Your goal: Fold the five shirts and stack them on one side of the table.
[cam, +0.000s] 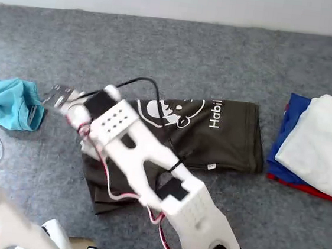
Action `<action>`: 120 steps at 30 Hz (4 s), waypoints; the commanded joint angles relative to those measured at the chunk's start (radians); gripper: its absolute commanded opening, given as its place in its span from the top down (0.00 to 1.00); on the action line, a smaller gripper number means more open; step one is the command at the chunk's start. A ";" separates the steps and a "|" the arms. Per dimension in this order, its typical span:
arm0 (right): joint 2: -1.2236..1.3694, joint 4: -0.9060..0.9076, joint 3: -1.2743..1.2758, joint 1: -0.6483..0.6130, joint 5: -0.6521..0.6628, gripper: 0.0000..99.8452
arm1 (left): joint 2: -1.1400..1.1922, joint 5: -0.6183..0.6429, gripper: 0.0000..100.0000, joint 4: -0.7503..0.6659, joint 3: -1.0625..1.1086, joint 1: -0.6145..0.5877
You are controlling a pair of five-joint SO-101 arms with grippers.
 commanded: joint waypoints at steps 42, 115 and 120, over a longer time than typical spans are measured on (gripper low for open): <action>0.015 -0.105 0.301 -0.231 -0.006 0.85 | -0.015 0.008 0.93 0.000 0.076 -0.003; -0.054 -0.134 0.502 -0.239 0.052 0.78 | -0.008 0.008 0.93 -0.002 0.077 0.000; 0.033 -0.206 0.502 -0.220 0.051 0.80 | -0.008 0.008 0.93 -0.002 0.077 0.000</action>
